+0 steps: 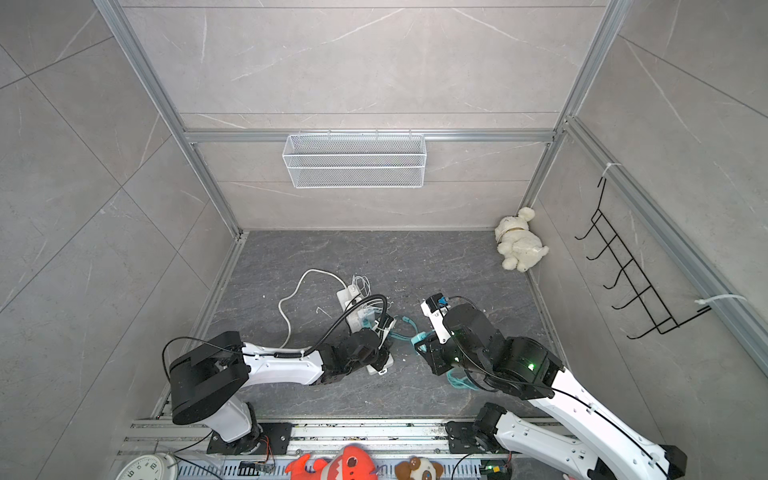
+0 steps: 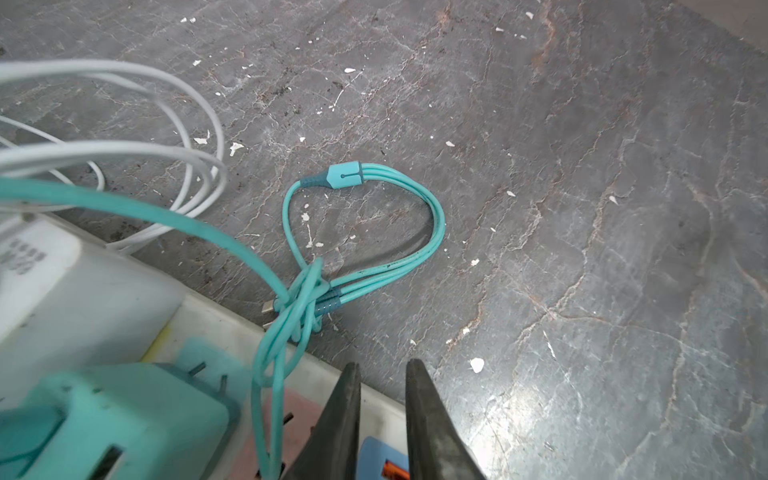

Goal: Insert the plug

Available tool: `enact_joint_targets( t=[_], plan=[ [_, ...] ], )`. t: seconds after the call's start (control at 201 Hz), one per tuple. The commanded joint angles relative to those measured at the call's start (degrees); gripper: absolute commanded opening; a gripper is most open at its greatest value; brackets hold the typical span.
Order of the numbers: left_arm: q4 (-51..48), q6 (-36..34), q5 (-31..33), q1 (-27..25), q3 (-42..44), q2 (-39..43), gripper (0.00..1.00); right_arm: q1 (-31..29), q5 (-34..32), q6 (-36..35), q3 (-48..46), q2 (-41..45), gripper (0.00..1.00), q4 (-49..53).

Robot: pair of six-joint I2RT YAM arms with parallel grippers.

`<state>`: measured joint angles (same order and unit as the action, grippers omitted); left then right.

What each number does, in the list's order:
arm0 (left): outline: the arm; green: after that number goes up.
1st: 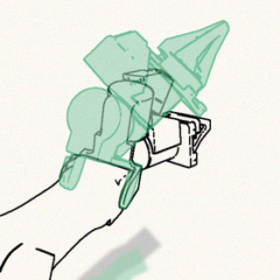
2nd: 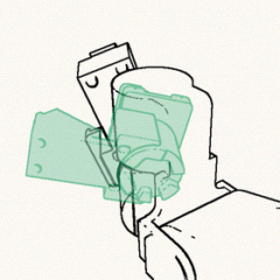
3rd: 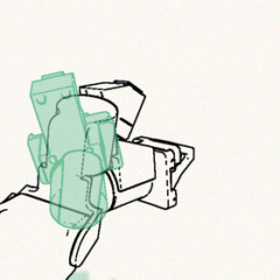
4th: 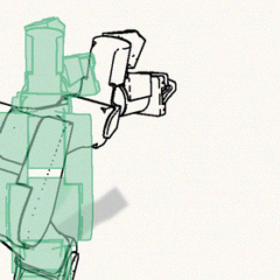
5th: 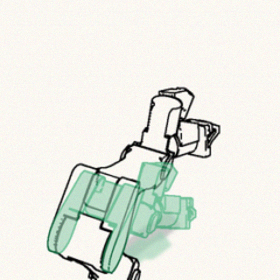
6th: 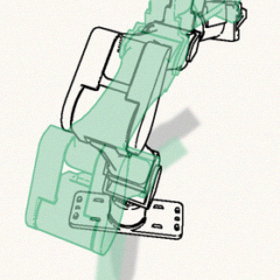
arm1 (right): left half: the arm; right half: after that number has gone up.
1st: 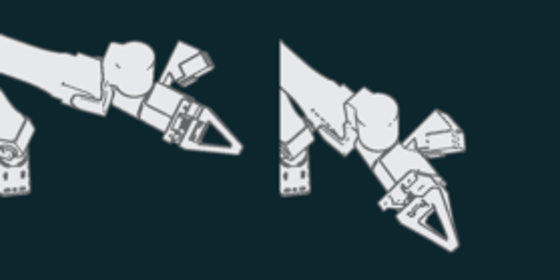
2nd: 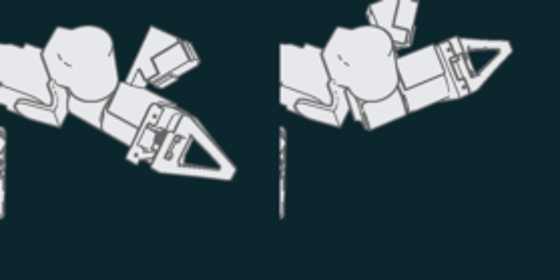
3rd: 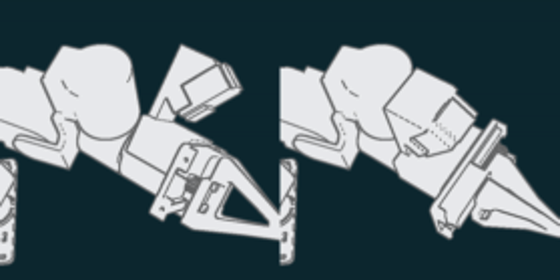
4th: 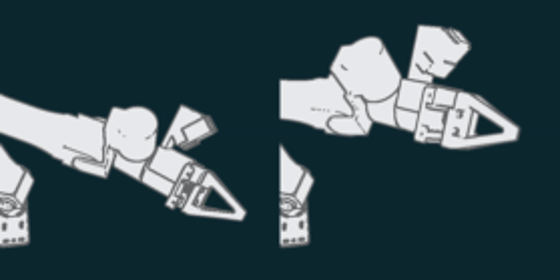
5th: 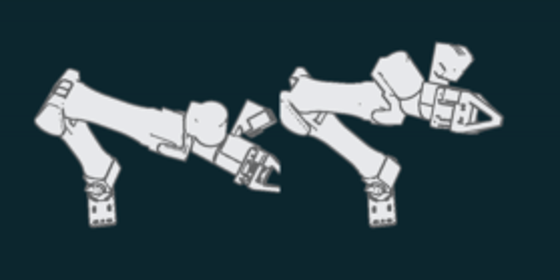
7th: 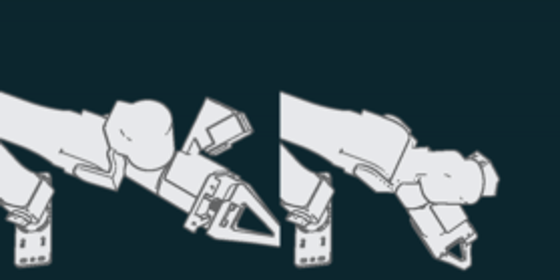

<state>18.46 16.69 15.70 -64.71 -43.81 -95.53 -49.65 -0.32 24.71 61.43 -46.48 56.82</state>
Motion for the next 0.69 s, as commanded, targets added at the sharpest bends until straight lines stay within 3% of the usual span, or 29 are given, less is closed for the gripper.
enact_joint_targets(
  t=[0.0, 0.229, 0.453, 0.687],
  plan=[
    [2.35, -0.32, 2.20, -0.29, -2.95, -1.90, 0.24, -0.20, -1.16, 1.89, -2.16, 1.04, 0.12, 0.77],
    [0.60, -2.18, 6.27, -0.24, -8.22, -7.01, 0.21, -0.19, -1.57, 3.05, -4.51, 3.54, 0.12, 1.63],
    [-13.10, -0.30, 18.36, 1.47, -20.02, -13.20, 0.22, -0.19, -1.45, 3.76, -5.37, 6.37, 0.13, 2.07],
    [-23.33, -1.43, 19.20, 2.96, -35.72, -23.40, 0.21, -0.19, -1.00, 4.08, -6.37, 7.91, 0.14, 2.68]
  ],
)
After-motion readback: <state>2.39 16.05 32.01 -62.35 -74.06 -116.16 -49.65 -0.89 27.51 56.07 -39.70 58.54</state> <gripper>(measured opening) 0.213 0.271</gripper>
